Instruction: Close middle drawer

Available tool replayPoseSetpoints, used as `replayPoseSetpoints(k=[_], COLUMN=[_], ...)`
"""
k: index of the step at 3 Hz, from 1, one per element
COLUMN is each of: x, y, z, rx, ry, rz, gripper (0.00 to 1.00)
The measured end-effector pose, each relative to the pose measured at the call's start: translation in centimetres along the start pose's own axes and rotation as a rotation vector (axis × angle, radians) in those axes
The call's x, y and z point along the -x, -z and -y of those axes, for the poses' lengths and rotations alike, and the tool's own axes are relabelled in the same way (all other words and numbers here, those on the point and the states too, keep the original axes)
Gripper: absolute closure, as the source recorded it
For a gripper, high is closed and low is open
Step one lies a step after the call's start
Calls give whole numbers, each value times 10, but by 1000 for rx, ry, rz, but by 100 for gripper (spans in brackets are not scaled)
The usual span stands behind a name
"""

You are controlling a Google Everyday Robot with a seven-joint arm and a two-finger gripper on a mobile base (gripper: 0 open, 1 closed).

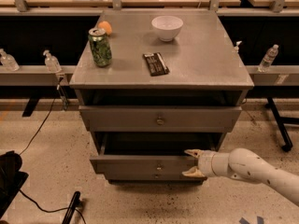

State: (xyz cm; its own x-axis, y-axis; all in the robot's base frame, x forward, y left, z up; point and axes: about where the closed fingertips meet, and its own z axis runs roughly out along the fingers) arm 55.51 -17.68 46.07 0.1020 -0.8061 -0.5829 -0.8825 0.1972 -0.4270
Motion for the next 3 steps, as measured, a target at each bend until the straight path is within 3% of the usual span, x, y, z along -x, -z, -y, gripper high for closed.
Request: replayPoseSetpoints(k=[1,2,3], x=[-5,-15,-12], y=[-3,-6,-3], z=[-16,-26,-24], rx=[21,32,32], ry=[-8,-16,-16], rz=[39,59,59], gripper=[60,84,100])
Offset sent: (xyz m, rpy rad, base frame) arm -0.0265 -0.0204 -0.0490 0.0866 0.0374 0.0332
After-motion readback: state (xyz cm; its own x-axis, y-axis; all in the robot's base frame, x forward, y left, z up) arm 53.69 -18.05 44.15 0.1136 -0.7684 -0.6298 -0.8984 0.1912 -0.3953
